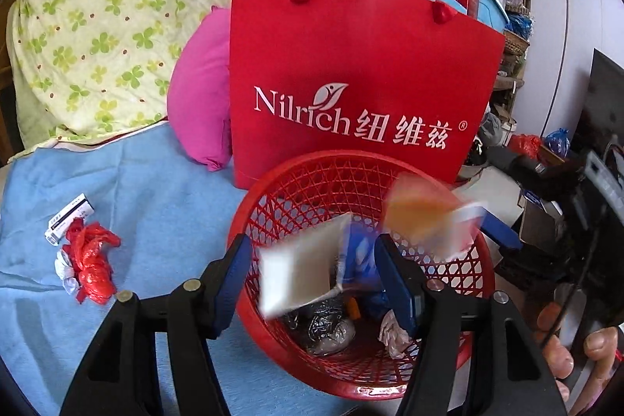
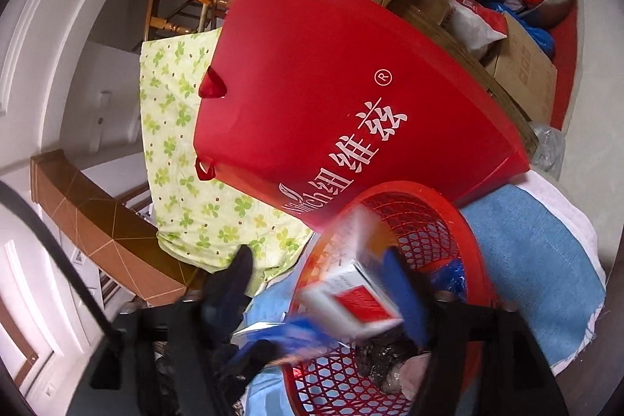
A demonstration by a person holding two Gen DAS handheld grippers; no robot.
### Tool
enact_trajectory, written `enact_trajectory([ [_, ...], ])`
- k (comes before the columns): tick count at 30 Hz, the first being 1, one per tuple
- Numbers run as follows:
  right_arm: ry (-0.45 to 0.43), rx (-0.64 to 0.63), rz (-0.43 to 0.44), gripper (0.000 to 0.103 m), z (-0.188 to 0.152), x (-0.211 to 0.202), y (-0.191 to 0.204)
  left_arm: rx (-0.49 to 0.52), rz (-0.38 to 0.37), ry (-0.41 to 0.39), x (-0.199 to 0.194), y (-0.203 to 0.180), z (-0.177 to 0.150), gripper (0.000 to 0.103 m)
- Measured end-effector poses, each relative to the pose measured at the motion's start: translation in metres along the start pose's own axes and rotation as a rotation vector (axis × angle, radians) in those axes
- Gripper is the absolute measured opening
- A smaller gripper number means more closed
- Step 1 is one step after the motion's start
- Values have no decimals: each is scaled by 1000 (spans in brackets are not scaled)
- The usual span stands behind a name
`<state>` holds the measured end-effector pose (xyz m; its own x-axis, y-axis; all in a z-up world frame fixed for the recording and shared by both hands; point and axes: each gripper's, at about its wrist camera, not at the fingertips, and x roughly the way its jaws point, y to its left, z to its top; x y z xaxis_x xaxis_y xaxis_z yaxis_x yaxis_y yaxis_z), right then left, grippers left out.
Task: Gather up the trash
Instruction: 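Carry both boxes over the red mesh basket and open both tools, then return both tools to the red bag and mask on the blanket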
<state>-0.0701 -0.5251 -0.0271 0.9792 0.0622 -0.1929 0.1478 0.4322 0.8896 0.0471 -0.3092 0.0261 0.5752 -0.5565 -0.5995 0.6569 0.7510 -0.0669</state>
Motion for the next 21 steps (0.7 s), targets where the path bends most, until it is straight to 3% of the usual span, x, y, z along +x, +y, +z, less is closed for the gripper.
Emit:
enact_trajectory([
  [6,-21,-54,19,78,-5,-1,14,-30,14,-20,-12,22,-9,67],
  [11,-30,-201,37,78,-21,2,47,-79,72,-42,-29,58,-21,68],
  [14,-27,-316,58,78,-38,7,74,-113,126,-61,-45,86,-33,68],
  [21,32,-557,157,78,-97,26,133,-191,328,-71,-78,173,-72,69],
])
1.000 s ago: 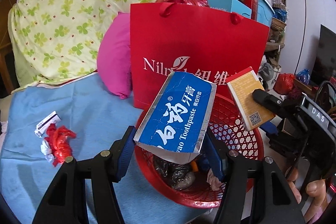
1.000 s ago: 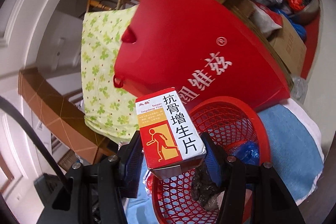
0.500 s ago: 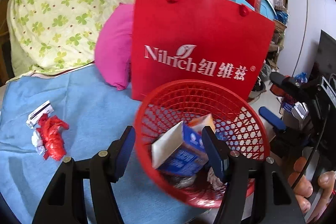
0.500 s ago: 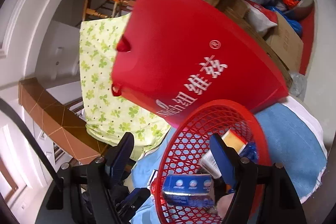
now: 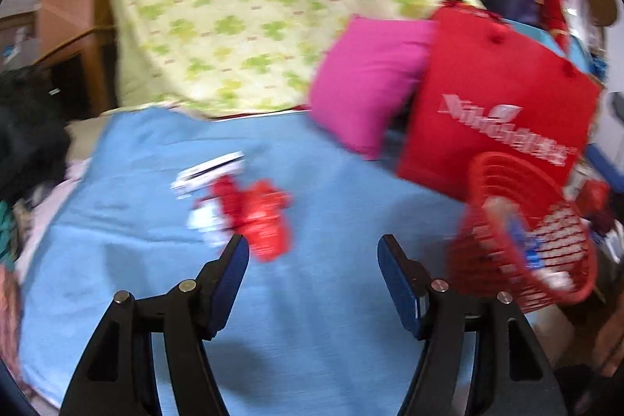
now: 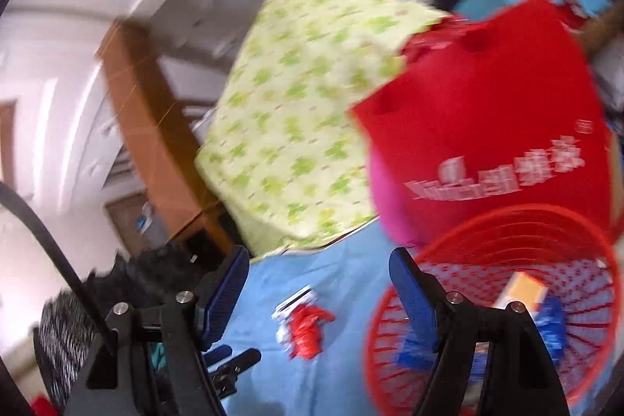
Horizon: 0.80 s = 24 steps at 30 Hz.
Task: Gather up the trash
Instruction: 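Return both tools to the red bag and mask on the blanket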
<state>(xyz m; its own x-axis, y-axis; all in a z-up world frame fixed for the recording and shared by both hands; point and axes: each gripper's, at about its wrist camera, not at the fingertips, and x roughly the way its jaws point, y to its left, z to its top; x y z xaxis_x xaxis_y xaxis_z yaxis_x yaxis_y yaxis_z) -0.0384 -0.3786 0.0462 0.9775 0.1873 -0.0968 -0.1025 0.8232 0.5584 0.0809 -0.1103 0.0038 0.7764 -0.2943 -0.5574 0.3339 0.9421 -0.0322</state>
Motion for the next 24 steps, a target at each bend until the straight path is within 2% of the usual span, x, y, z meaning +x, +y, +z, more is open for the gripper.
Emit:
enact_trajectory([
  [6,124,-49,66,78,-31,46,39,-85,164,18,4,82,-20,69],
  [10,222,-48,81,78,-54,82,55,-104,209,25,8,117,-32,69],
  [14,325,-42,59,78,-78,121,63,-99,222,31,11,134,-38,69],
  [20,492,-27,-8,77,-107,189,56,-138,176,53,27,151,-35,69],
  [24,544,-12,-39,74,-117,227,47,-145,148,73,44,158,-28,69],
])
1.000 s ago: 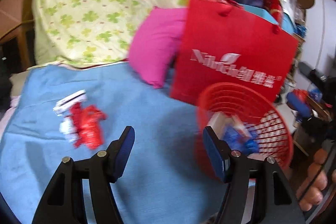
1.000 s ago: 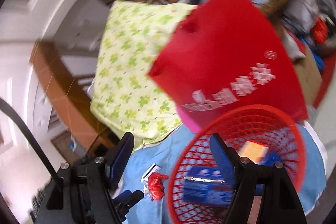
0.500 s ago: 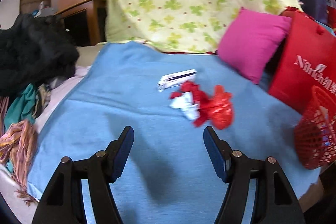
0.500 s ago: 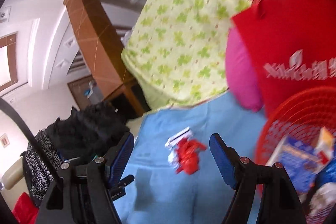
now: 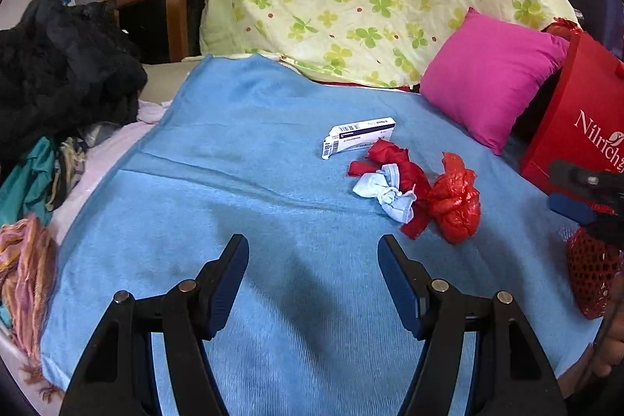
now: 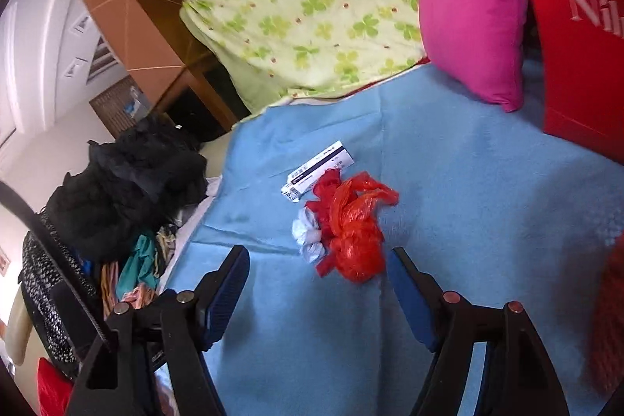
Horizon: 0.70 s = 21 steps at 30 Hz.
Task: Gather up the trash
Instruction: 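Return both tools to the red bag and mask on the blanket, then grasp the red plastic bag with the right tool while the left tool grasps the light blue mask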
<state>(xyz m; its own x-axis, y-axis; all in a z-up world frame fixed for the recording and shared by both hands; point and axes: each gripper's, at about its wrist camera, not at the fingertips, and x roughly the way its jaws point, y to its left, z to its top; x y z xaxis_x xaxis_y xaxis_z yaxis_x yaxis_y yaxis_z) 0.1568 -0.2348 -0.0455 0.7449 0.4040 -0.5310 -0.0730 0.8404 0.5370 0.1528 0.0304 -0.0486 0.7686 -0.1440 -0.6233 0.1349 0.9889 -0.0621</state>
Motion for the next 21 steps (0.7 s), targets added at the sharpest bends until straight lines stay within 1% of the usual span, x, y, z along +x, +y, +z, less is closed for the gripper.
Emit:
enact_trajectory([
  [1,9,2,-14,73,4,11,-3,-1,-6,5,5,1,3,69],
  [3,38,25,-14,67,9,29,-10,-10,-16,19,15,4,6,69],
  [4,56,39,-13,66,12,39,-13,-22,-24,37,23,5,8,69],
  [6,80,60,-29,65,15,56,-20,-34,-16,54,33,7,11,69],
  [7,88,69,-32,64,17,63,-22,-35,-12,60,38,7,12,69],
  [9,102,82,-30,58,21,77,-26,-41,-12,70,46,8,15,69],
  [13,156,104,-46,56,21,104,-31,-59,-14,84,60,7,21,69],
  [15,180,104,-54,44,18,113,-31,-67,-21,90,66,6,23,69],
  [17,179,89,-62,40,16,116,-30,-62,-30,91,70,3,25,69],
  [19,170,93,-58,38,17,114,-31,-46,-44,91,74,-4,27,69],
  [21,154,98,-57,33,18,109,-33,-39,-59,93,78,-10,29,69],
])
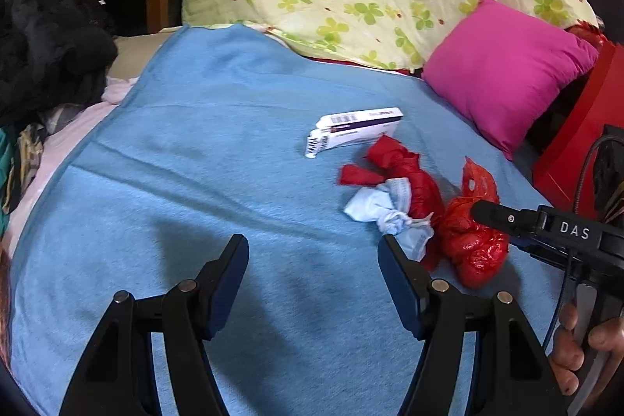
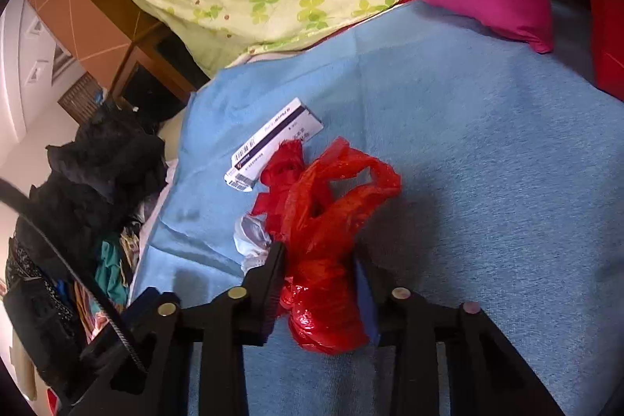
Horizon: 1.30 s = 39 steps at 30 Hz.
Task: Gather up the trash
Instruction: 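Grasp the red plastic bag with the right tool while the left tool grasps the light blue mask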
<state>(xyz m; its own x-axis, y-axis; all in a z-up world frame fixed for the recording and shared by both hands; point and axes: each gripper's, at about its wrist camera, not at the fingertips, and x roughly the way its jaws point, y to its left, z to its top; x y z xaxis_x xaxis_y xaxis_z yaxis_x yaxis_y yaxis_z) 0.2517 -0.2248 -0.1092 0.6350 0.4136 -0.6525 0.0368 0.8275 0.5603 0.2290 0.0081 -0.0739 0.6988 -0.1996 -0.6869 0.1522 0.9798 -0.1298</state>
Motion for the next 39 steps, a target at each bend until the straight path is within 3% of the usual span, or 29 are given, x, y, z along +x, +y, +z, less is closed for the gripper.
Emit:
enact_trajectory([
  [8,-64,32,11,32,5,-29,-17,3,-95,35,24,-31,7,69],
  [16,-89,41,-9,32,9,-45,-30,-17,-111,100,53,-51,10,69],
  [18,-92,44,-7,32,10,-47,-32,-31,-119,113,58,-50,11,61],
  [20,-96,42,-4,32,10,-49,-33,-51,-138,130,64,-47,11,43],
  [22,-97,40,-4,32,10,-50,-33,-76,-160,146,68,-42,12,33],
  [25,-96,30,-4,32,9,-50,-31,-105,-173,150,69,-35,11,25],
  [30,-105,-1,5,32,8,-54,-21,-119,-162,147,63,-24,11,21],
  [39,-149,-36,46,32,0,-72,0,-56,-120,86,28,-9,12,20],
])
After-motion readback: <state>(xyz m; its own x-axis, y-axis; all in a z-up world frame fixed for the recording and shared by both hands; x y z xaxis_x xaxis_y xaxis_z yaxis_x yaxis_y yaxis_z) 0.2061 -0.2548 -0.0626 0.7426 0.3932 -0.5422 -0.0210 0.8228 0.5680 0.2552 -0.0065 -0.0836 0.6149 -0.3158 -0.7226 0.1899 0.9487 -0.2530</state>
